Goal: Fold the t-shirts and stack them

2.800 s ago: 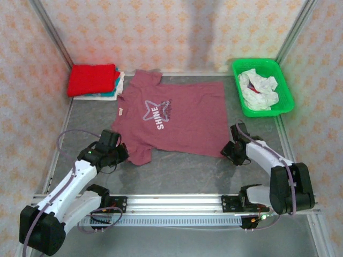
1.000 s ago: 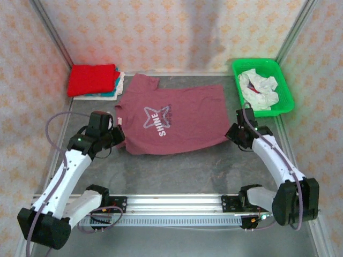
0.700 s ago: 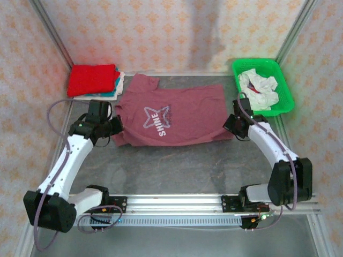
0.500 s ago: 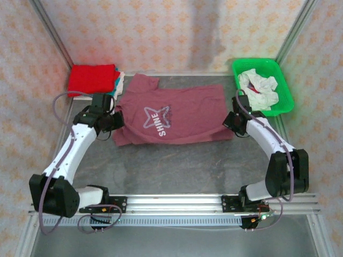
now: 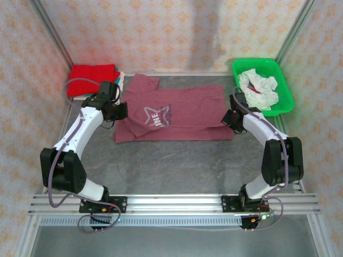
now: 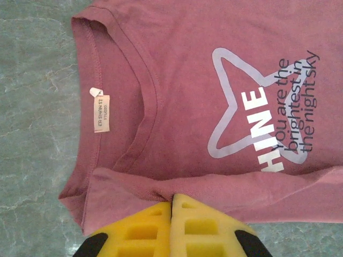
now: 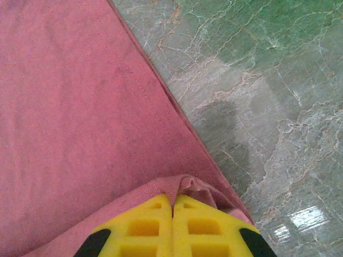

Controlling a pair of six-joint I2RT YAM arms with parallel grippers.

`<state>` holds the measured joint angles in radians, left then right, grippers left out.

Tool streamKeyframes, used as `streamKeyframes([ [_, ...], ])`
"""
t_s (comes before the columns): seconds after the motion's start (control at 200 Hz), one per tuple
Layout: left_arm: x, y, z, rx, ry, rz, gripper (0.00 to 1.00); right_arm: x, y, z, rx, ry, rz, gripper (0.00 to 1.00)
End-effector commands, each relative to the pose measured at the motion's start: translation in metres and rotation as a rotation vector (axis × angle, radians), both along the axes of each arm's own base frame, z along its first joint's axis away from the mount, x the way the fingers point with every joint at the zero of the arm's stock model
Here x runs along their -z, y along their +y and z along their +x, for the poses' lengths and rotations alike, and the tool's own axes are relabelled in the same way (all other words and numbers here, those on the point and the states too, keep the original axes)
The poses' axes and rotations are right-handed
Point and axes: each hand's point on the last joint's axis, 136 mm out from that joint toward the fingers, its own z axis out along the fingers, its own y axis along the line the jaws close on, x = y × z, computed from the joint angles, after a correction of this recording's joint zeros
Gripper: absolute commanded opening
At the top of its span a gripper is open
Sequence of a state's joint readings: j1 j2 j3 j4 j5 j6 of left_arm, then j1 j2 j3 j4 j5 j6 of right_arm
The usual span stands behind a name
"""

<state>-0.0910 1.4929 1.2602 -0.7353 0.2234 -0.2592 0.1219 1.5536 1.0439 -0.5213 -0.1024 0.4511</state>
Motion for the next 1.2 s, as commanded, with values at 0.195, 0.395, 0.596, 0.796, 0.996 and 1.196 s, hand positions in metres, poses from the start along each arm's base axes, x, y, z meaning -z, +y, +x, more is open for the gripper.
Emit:
streamKeyframes([
  [0.195,-0.007,0.002,0.016,-0.002,-0.040,0.008,0.00,-0.011,-0.008,0.014,0.020,-0.039,-0.028,0.00],
  [0.395,-0.004,0.004,0.013,-0.010,-0.038,0.014,0.00,-0.010,-0.006,0.016,0.019,-0.039,-0.013,0.00],
  [0.596,-0.006,0.004,0.016,-0.008,-0.039,0.015,0.00,-0.010,-0.005,0.017,0.019,-0.038,-0.009,0.00],
  [0.796,-0.004,0.004,0.019,-0.008,-0.036,0.018,0.00,-0.008,-0.006,0.016,0.022,-0.033,-0.017,0.00],
  [0.996,-0.001,0.004,0.027,-0.002,-0.028,0.024,0.00,-0.006,-0.006,0.020,0.025,-0.029,-0.017,0.00],
  [1.196,0.007,0.005,0.038,0.003,-0.014,0.040,0.00,-0.002,-0.005,0.025,0.029,-0.023,-0.015,0.00],
])
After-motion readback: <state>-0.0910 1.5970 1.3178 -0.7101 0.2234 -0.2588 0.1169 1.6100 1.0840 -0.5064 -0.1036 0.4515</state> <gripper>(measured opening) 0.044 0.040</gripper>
